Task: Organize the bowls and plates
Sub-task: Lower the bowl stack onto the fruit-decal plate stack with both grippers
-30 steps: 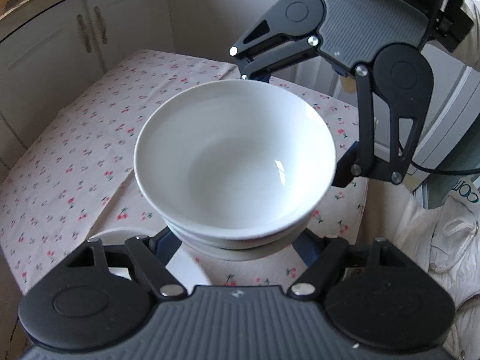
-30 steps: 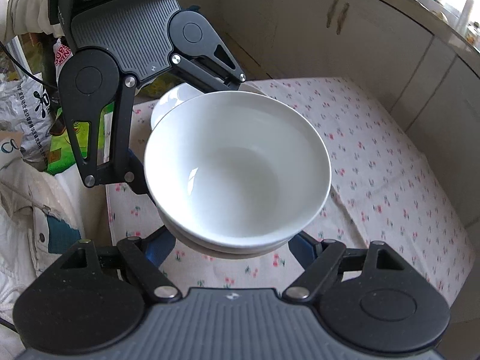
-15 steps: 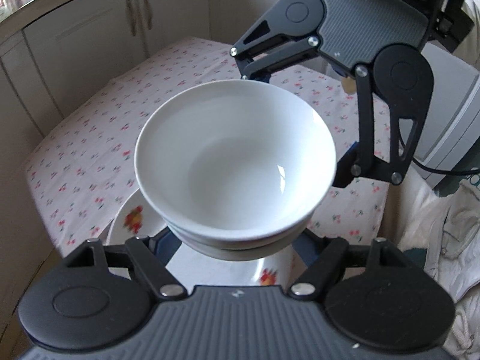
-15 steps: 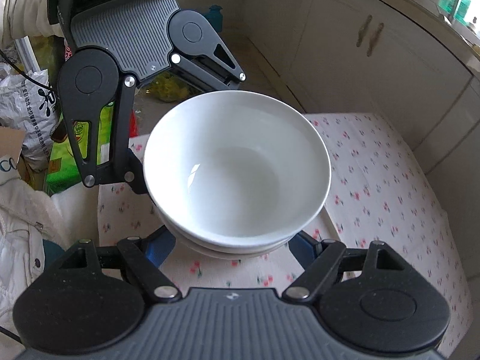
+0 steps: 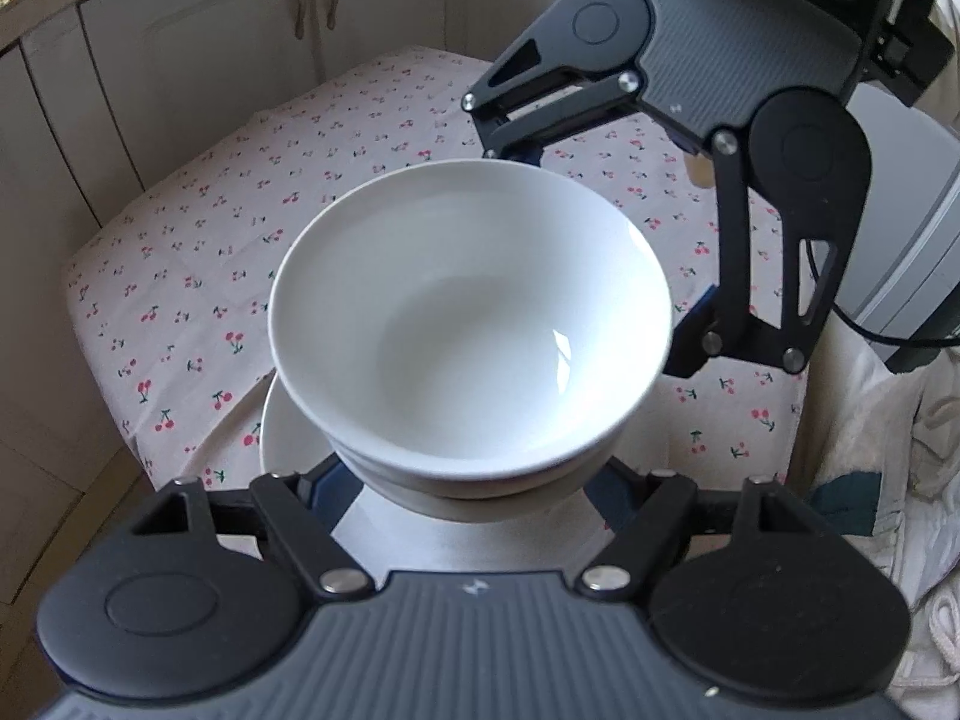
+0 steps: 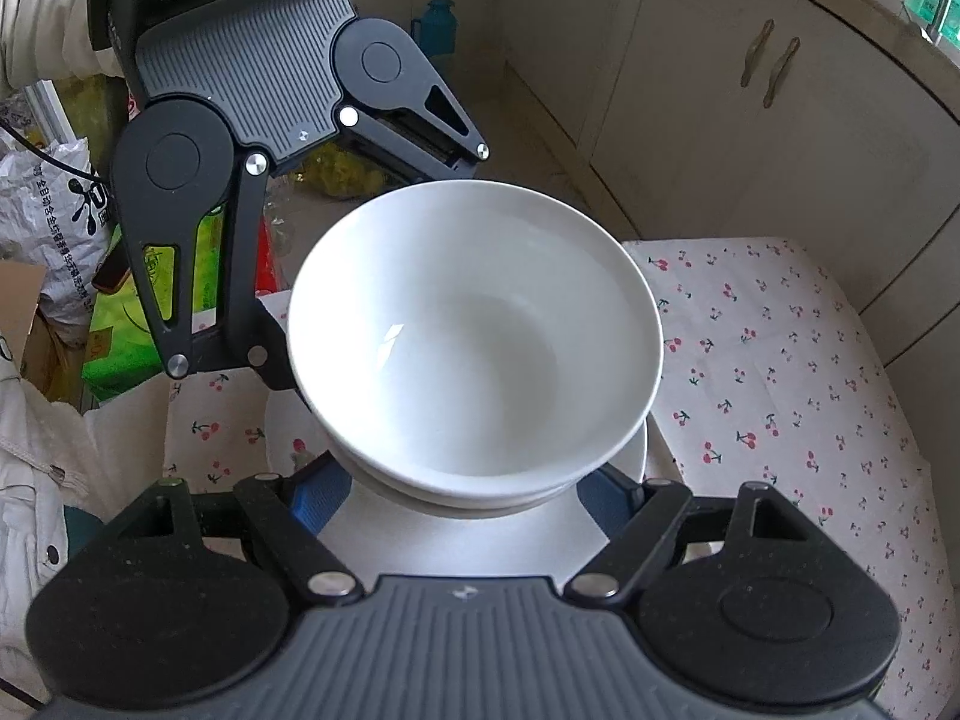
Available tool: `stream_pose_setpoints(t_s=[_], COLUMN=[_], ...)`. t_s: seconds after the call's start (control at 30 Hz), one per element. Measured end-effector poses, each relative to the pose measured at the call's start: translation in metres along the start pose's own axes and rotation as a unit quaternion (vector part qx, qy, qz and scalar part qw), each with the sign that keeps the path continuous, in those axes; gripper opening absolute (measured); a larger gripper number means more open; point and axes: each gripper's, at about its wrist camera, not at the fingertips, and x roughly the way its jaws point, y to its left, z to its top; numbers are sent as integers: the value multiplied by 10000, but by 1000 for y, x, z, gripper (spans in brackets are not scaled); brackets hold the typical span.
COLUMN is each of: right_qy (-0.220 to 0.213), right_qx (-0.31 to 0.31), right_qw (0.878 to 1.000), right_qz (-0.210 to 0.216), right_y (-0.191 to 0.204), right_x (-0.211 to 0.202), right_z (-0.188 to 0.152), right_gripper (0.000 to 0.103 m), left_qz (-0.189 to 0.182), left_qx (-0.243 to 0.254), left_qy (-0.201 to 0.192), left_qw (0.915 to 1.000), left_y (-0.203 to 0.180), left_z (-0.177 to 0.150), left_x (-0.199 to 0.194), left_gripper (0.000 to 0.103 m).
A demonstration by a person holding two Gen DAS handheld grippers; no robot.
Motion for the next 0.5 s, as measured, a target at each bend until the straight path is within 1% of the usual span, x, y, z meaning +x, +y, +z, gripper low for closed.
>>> stream_pose_setpoints(t_s=[0.27, 0.5], right_qy=[25, 77], right_qx=[67, 112], right_qw=[10000, 9998], right_qz=[56, 117], right_y=[0, -4], right_x=[1, 9], right_z=[-2, -4], right_gripper=[86, 86], left_qz=[-83, -148], left_qx=[-55, -104], left_qy=[9, 68], left_qw=[10000, 9998], left_y=[6, 9], left_z=[-4, -6], left_x=[1, 10], left_gripper=[79, 79])
